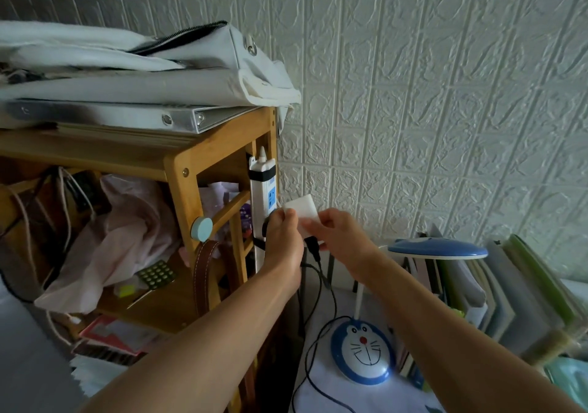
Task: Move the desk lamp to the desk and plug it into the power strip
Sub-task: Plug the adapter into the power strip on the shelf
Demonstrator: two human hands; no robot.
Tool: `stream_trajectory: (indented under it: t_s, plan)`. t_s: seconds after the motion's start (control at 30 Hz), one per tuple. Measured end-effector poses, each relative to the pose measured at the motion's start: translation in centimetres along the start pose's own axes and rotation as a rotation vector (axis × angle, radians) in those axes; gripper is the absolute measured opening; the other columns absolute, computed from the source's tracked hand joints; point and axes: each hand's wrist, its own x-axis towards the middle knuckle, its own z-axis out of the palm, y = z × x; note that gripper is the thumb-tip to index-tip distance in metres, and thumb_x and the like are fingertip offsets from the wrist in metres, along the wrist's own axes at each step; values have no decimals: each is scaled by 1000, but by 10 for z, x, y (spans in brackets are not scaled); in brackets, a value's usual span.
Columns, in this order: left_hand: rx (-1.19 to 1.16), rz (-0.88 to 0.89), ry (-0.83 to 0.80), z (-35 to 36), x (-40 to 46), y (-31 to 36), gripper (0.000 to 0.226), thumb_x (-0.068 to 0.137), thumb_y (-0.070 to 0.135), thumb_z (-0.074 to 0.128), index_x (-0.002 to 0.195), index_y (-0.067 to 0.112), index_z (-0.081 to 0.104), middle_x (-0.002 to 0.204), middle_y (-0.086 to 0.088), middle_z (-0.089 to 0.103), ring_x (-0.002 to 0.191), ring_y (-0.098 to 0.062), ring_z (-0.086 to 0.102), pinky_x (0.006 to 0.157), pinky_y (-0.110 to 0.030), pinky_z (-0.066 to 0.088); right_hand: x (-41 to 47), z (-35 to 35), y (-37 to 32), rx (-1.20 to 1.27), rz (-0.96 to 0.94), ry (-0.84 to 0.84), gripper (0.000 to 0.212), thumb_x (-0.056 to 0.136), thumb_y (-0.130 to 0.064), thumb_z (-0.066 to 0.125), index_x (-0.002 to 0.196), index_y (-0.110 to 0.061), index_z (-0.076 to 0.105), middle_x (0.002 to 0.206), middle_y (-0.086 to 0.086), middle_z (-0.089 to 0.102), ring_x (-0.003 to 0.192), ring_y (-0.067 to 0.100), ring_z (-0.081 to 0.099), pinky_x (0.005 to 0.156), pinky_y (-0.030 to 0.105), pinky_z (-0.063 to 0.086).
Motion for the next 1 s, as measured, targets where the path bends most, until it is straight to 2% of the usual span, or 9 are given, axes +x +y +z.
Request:
stream_trajectory:
  t_s: [0.07,0.17,0.23,0.3,0.4,0.6,0.73,0.87,1.0]
  plan:
    - [94,59,3,-3,2,2,32,99,24,37,129,20,50,108,-2,57,81,-6,55,68,-24,48,10,-2,-1,9,6,15,18,89,-23,58,96,-8,52,95,21,68,78,33,69,69,43,55]
    - [290,113,62,-10,6,3,34,99,21,39,131,22,48,133,-3,49,109,-17,54,77,-24,45,24,-3,-3,-90,-27,38,18,90,-18,55,105,-8,50,94,16,65,57,18,65,50,27,54]
    - [341,132,101,-16,6,4,32,97,15,43,128,20,48,127,1,46,100,-12,50,68,-18,44,33,-2,-4,-264,-69,80,25,89,-18,56,112,-10,54,98,12,64,63,17,64,45,19,46]
    - [351,141,101,-22,8,4,26,94,7,47,115,21,49,118,4,45,95,-9,47,73,-23,47,38,-1,-5,-394,-119,116,28,88,-19,57,115,-12,57,104,11,64,77,22,63,53,21,46]
    - [393,145,89,-30,12,3,28,89,5,51,105,27,46,123,0,51,106,-17,51,88,-34,49,43,0,-9,-509,-176,146,29,86,-19,59,115,-15,61,107,10,66,84,19,57,64,24,43]
    - [418,146,81,-36,15,1,38,88,10,56,122,22,48,122,-2,51,103,-11,47,65,-18,39,46,3,-18,-586,-206,160,31,86,-20,60,117,-18,62,109,10,67,95,27,61,82,38,53]
    - [423,160,89,-37,16,0,36,88,10,57,121,20,48,119,-3,52,102,-12,48,63,-15,39,47,6,-22,-620,-225,156,31,86,-21,60,117,-18,61,111,10,67,96,27,61,81,36,52]
    - [441,164,74,-36,15,0,36,89,10,57,123,18,48,122,-4,52,107,-14,47,79,-25,43,48,9,-25,-646,-219,154,29,86,-21,60,115,-18,62,109,11,66,95,28,61,80,39,54]
    - [450,157,69,-37,14,2,35,90,11,55,123,18,48,122,-1,51,114,-18,49,83,-27,44,48,11,-26,-667,-210,139,29,85,-20,62,114,-17,62,107,11,67,94,29,62,81,40,54]
